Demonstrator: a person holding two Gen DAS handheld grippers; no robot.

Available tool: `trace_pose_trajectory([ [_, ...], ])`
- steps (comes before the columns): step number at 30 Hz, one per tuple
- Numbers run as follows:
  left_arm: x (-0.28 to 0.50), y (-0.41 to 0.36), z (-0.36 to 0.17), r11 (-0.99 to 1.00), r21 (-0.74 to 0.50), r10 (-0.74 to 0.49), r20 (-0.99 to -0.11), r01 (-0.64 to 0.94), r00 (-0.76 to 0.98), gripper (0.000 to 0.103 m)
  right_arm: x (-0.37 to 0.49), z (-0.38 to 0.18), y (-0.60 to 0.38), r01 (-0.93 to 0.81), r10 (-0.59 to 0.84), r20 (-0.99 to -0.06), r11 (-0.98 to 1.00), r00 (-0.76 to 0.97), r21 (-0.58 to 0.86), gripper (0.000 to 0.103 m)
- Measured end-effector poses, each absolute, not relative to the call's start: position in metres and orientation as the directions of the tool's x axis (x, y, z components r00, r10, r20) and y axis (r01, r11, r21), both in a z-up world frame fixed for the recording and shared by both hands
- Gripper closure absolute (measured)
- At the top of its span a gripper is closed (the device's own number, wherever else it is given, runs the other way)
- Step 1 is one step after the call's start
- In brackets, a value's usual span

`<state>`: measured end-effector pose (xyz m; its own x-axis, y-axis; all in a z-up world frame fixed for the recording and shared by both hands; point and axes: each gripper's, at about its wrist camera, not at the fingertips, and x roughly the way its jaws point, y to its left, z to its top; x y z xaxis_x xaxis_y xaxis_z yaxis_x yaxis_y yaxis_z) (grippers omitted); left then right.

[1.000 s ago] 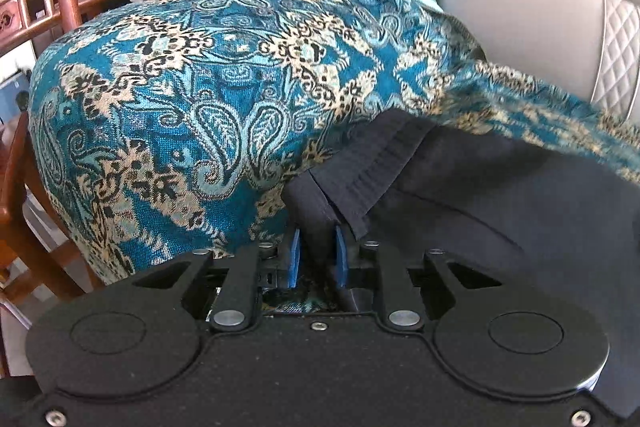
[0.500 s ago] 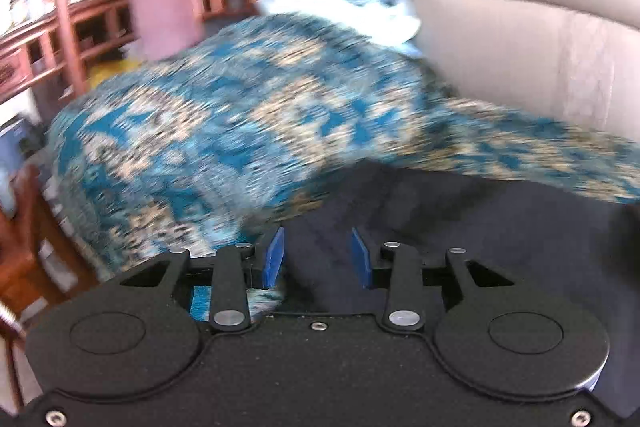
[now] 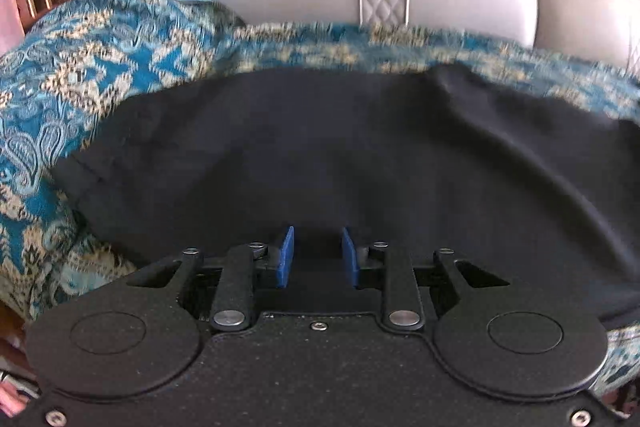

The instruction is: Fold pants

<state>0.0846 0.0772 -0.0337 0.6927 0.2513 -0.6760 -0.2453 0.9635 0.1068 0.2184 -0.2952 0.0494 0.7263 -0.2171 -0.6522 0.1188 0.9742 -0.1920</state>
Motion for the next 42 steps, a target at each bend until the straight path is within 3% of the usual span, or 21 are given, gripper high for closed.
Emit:
trace_pose_trajectory([
  [2, 0.088, 0.078, -0.037, 0.96, 0.115, 0.263, -0.686, -0.256, 0.679, 0.077, 0.264, 0.048, -0.31, 0.154, -0.285, -0.663, 0.956, 0.692, -0.251, 0.04],
  [8, 0.094, 0.071, -0.039, 0.952, 0.142, 0.291, -0.692, -0.27, 0.661, 0.077, 0.374, 0.026, -0.338, 0.152, -0.276, -0.772, 0.961, 0.573, -0.23, 0.034],
  [13, 0.099, 0.07, -0.038, 0.946, 0.155, 0.309, -0.694, -0.283, 0.651, 0.077, 0.41, 0.004, -0.349, 0.163, -0.351, -0.798, 0.936, 0.489, -0.312, 0.034],
  [15, 0.1, 0.069, -0.038, 0.944, 0.173, 0.32, -0.69, -0.282, 0.649, 0.077, 0.412, 0.008, -0.363, 0.191, -0.301, -0.825, 0.953, 0.479, -0.236, 0.054],
  [16, 0.101, 0.068, -0.038, 0.943, 0.18, 0.324, -0.688, -0.28, 0.649, 0.077, 0.411, 0.01, -0.37, 0.209, -0.279, -0.836, 0.957, 0.473, -0.201, 0.078],
  [17, 0.102, 0.068, -0.039, 0.942, 0.188, 0.329, -0.686, -0.279, 0.649, 0.077, 0.407, 0.013, -0.376, 0.237, -0.28, -0.839, 0.954, 0.466, -0.187, 0.089],
  [18, 0.102, 0.067, -0.039, 0.941, 0.195, 0.333, -0.682, -0.277, 0.651, 0.077, 0.404, 0.015, -0.382, 0.247, -0.279, -0.841, 0.952, 0.464, -0.181, 0.092],
  [22, 0.104, 0.065, -0.041, 0.938, 0.216, 0.345, -0.673, -0.272, 0.654, 0.077, 0.379, 0.029, -0.413, 0.3, -0.282, -0.838, 0.942, 0.467, -0.15, 0.094],
  [28, 0.104, 0.068, -0.041, 0.941, 0.209, 0.335, -0.67, -0.265, 0.663, 0.077, 0.305, 0.052, -0.493, 0.5, -0.231, -0.845, 0.864, 0.483, 0.05, 0.096],
  [35, 0.104, 0.07, -0.04, 0.945, 0.212, 0.325, -0.676, -0.248, 0.661, 0.077, 0.232, 0.027, -0.566, 0.698, -0.218, -0.904, 0.707, 0.367, 0.113, 0.095],
  [42, 0.103, 0.07, -0.04, 0.948, 0.207, 0.318, -0.679, -0.243, 0.662, 0.077, 0.189, 0.019, -0.594, 0.78, -0.213, -0.916, 0.607, 0.341, 0.15, 0.095],
])
